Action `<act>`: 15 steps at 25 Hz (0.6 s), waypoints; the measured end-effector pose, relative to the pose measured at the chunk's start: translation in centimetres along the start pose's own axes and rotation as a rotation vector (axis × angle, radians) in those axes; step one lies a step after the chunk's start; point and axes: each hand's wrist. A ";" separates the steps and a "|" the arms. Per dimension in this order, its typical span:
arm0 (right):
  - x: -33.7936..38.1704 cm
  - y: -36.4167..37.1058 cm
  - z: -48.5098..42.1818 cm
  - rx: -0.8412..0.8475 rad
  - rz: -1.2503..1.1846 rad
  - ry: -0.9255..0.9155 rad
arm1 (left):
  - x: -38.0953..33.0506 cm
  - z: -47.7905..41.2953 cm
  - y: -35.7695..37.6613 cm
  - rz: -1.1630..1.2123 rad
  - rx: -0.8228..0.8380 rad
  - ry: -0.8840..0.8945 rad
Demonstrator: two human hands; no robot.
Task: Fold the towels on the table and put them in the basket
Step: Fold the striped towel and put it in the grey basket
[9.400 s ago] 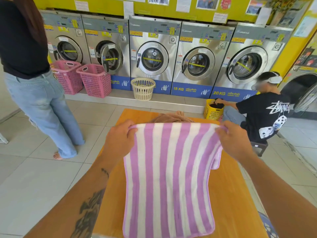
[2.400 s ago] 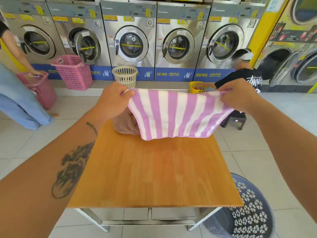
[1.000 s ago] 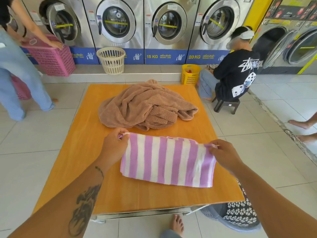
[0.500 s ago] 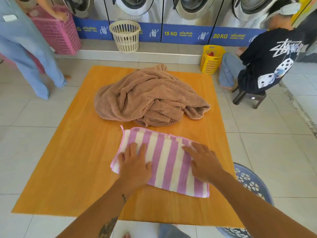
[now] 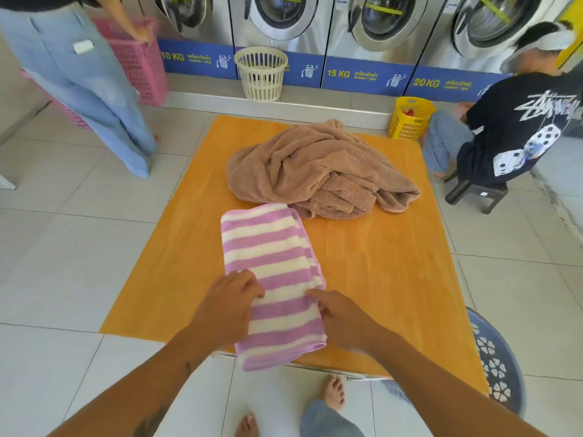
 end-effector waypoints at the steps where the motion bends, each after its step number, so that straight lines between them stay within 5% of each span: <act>1: 0.4 0.6 0.0 -0.034 -0.019 -0.003 | 0.3 2.1 -0.2 0.010 -0.005 0.033; 7: 1.2 5.5 3.7 -0.130 0.769 -0.036 | 0.6 9.6 0.6 -0.086 0.240 0.056; 12: 1.1 10.5 4.5 -0.360 0.795 -0.026 | -1.6 8.2 0.7 -0.059 0.187 0.007; 15: 1.2 9.2 4.9 -0.542 0.659 -0.085 | -1.5 6.5 -0.7 0.254 0.124 -0.044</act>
Point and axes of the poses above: each hand's wrist, its own z-axis away from the middle knuckle, its own y-axis out of the palm, x = y × z, and after that the axes turned 1 degree about y, right-handed
